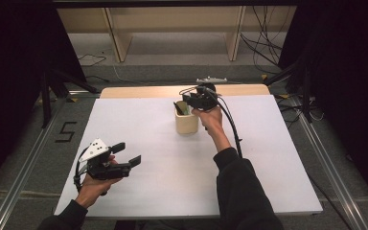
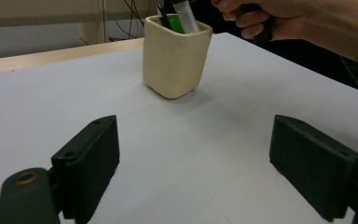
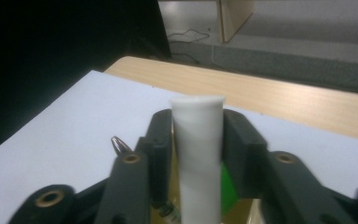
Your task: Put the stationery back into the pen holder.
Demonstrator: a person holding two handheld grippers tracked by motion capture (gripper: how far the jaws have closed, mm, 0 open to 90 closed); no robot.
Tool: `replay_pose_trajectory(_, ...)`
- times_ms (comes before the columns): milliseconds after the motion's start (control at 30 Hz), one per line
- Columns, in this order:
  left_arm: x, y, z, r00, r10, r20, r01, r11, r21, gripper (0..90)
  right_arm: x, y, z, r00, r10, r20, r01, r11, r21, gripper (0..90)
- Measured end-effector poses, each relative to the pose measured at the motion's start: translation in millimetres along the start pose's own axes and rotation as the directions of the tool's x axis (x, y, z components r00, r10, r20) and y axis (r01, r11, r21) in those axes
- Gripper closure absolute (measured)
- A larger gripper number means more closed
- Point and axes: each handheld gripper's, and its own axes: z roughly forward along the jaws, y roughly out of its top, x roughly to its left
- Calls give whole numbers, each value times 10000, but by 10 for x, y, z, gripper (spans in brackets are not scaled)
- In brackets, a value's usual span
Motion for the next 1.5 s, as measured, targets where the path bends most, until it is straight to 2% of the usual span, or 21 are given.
replay_pose_trajectory(33,1,0,0,10000,-3,3,3,10000,-3,155,-14,0,2,9996,242,-115,-241,9997,107,510)
replay_pose_trajectory(100,3,-1,2,10000,-14,-3,14,10000,7,155,-25,8,-26,9987,452,-221,-451,9990,50,480)
replay_pose_trajectory(300,-2,-1,5,10000,10,20,-10,10000,34,155,-5,74,-151,9991,260,-331,-272,9991,-336,462)
replay_pose_trajectory(500,-2,-2,8,10000,7,39,-7,10000,55,155,0,81,-209,9995,143,-292,-150,9996,-228,434)
replay_pose_trajectory(933,-5,-5,14,10000,17,57,-18,9999,122,154,68,114,-379,9978,-150,-648,128,9993,-341,399)
replay_pose_trajectory(1233,-10,-6,20,9999,-14,111,12,9998,181,154,121,83,-510,9942,-464,-969,436,9986,-305,342)
replay_pose_trajectory(1500,-2,-4,21,9998,-88,154,85,9998,206,154,173,-25,-646,9891,-946,-1130,931,9955,-189,285)
